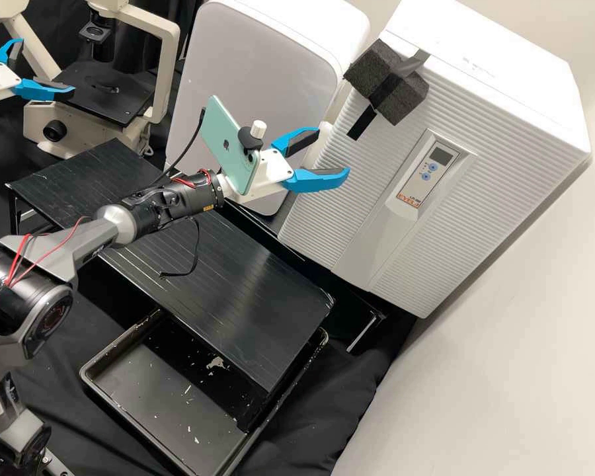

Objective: Open the incubator door

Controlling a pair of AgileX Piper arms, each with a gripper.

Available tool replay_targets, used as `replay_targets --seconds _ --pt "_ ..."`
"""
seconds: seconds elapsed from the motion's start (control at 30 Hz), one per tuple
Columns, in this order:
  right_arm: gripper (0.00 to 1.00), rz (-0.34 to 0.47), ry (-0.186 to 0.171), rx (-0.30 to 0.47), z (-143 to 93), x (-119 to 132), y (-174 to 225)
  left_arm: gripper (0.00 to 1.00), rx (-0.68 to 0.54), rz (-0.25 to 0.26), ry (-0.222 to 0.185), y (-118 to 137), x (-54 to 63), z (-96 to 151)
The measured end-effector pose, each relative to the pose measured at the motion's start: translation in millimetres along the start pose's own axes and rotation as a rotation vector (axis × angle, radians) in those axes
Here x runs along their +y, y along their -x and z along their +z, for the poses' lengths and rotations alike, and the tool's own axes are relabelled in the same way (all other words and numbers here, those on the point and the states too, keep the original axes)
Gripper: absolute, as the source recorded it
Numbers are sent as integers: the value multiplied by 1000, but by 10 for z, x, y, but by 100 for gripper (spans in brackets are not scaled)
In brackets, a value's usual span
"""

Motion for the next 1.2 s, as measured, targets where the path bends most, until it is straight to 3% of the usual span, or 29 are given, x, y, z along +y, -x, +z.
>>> replay_targets --seconds 0.43,0.73,1.0,1.2 --pt "0 11 -11 -28 -9 -4 -59 100 0 0 0 0 0 0" --pt "0 15 25 -34 6 -12 -91 100 0 0 0 0 0 0" --pt "0 8 16 -40 2 8 -81 100 0 0 0 0 0 0" --pt "0 6 28 -44 0 20 -77 100 0 0 0 0 0 0"
